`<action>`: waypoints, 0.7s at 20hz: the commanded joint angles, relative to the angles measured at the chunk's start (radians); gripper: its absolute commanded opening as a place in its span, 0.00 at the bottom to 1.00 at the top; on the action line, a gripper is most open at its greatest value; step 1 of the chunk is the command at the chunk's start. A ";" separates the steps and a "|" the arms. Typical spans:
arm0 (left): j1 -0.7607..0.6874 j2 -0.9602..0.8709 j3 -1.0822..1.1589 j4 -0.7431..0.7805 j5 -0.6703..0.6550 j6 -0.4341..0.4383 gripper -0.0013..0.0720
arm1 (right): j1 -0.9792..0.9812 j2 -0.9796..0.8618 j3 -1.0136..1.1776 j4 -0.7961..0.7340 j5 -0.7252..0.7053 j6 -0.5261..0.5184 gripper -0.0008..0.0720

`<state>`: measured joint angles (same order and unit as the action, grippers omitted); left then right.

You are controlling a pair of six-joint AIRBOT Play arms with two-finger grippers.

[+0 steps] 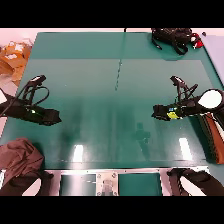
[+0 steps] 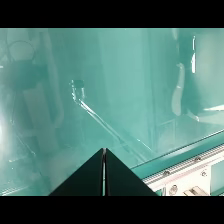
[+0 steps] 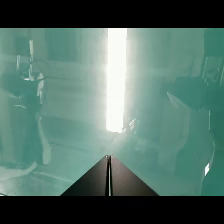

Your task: Fold the shirts.

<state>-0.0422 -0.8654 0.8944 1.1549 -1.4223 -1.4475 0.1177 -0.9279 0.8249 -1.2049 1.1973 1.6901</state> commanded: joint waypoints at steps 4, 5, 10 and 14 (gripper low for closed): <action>0.000 0.001 0.000 0.062 0.001 0.000 0.06 | 0.001 0.000 -0.001 0.000 0.000 0.000 0.03; 0.000 0.001 0.000 0.129 0.000 -0.016 0.06 | 0.001 0.000 -0.001 0.000 0.000 0.000 0.03; 0.001 0.001 -0.072 0.728 -0.004 -0.229 1.00 | 0.001 0.000 -0.001 0.000 0.000 0.000 0.03; 0.000 0.000 -0.317 0.886 -0.002 -0.229 1.00 | 0.001 0.000 -0.001 0.000 0.000 0.000 0.03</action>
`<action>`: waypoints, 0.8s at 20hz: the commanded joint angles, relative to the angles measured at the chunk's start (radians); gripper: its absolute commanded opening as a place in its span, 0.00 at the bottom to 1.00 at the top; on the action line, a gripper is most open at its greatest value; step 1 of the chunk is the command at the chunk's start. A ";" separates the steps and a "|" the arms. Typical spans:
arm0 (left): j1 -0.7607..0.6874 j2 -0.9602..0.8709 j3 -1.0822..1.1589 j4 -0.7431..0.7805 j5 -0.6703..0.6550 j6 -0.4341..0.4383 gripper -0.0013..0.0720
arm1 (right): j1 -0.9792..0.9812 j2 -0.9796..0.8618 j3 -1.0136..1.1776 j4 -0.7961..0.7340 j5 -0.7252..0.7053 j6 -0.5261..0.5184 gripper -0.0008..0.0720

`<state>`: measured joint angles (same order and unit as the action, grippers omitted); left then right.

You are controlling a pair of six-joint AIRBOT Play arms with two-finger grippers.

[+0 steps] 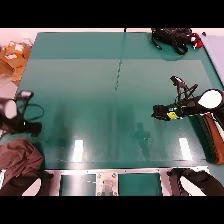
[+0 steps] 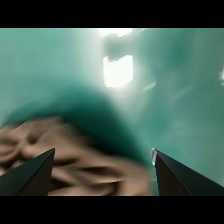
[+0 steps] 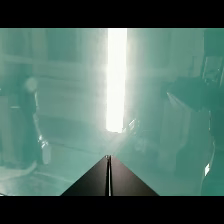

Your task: Fold the shirts.

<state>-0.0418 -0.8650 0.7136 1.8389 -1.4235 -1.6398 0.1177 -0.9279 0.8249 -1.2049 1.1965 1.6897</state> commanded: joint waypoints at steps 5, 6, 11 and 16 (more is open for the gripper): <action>0.000 -0.002 -0.378 0.322 0.124 -0.062 0.96 | 0.001 0.000 -0.001 0.000 0.000 0.000 0.03; 0.000 -0.002 -0.397 0.314 0.157 -0.061 0.68 | 0.001 0.000 -0.001 0.000 0.000 0.000 0.03; 0.000 -0.002 -0.266 0.293 0.098 0.002 0.06 | 0.001 0.000 -0.001 0.000 0.000 0.000 0.03; -0.001 -0.002 0.270 -0.211 0.086 0.138 0.06 | 0.001 0.000 -0.001 0.000 0.000 0.000 0.03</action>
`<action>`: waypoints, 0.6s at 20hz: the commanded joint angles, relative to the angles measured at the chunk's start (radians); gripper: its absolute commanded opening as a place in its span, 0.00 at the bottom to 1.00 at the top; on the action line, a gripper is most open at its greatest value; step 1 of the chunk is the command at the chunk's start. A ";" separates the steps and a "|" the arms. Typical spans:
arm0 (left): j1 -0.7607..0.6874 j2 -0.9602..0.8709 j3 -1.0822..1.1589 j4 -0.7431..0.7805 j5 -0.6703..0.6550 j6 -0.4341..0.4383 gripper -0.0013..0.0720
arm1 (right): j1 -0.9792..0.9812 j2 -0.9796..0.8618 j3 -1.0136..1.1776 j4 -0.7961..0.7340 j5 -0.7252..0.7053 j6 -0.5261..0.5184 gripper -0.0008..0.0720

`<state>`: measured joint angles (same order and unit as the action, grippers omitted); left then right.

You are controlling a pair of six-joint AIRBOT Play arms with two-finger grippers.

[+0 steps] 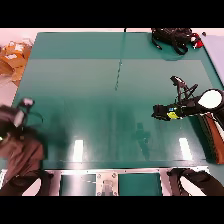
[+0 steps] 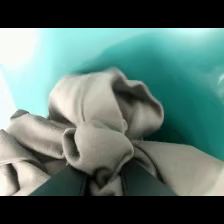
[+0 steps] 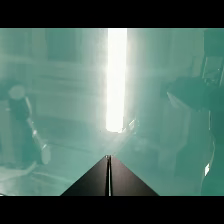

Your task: Fold the shirts.

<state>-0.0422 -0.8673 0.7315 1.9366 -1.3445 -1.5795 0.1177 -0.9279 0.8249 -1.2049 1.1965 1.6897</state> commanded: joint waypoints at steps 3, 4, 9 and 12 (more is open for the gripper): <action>-0.101 0.000 0.482 -0.616 0.149 0.121 0.06 | 0.001 0.000 -0.001 0.000 0.000 0.000 0.03; -0.166 -0.004 0.509 -0.681 0.224 0.151 0.06 | 0.001 0.000 -0.001 0.000 0.000 0.000 0.03; -0.461 -0.210 0.512 -0.794 0.507 0.199 0.06 | 0.001 0.000 -0.001 0.000 0.000 0.000 0.03; -0.547 -0.416 0.512 -0.844 0.612 0.194 0.91 | 0.001 0.000 -0.001 0.000 0.000 0.000 0.03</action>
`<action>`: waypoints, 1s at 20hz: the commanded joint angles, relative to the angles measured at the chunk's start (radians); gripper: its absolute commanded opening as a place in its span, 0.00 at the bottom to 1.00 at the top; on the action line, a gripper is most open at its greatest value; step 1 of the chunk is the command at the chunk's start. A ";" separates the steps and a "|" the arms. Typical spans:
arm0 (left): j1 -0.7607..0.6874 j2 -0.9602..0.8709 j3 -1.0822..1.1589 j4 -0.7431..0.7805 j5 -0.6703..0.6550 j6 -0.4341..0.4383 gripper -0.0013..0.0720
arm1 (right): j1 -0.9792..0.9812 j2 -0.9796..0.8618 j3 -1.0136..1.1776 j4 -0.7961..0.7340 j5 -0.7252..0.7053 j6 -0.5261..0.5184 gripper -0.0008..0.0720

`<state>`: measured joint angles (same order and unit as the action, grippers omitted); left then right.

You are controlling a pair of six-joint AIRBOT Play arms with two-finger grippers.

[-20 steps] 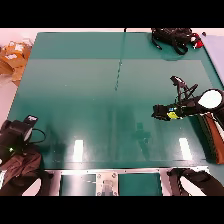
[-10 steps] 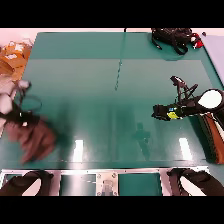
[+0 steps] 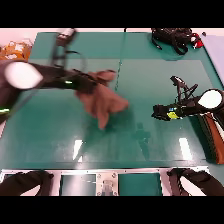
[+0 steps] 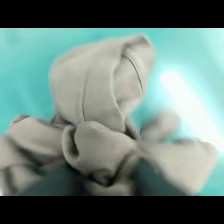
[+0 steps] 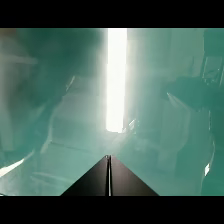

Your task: Fold the shirts.

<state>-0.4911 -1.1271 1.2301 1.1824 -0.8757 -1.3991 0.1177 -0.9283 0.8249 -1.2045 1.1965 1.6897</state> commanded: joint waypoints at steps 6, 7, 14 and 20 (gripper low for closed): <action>0.057 -0.230 0.053 -0.108 -0.137 -0.033 1.00 | 0.001 0.001 -0.001 0.000 -0.042 0.001 0.03; 0.102 -0.220 0.061 -0.109 -0.213 -0.034 1.00 | 0.001 0.001 -0.001 0.000 -0.045 0.001 0.03; 0.084 -0.212 -0.143 -0.185 -0.443 -0.093 1.00 | -0.021 -0.191 0.039 0.044 -0.203 -0.070 0.62; -0.167 -0.213 -0.421 -0.303 0.035 -0.146 1.00 | -0.053 -0.542 0.249 0.179 -0.224 -0.189 0.72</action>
<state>-0.5606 -1.3396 0.9142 0.9295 -1.0698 -1.5005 0.0792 -1.3201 0.9794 -1.0920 0.9905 1.5463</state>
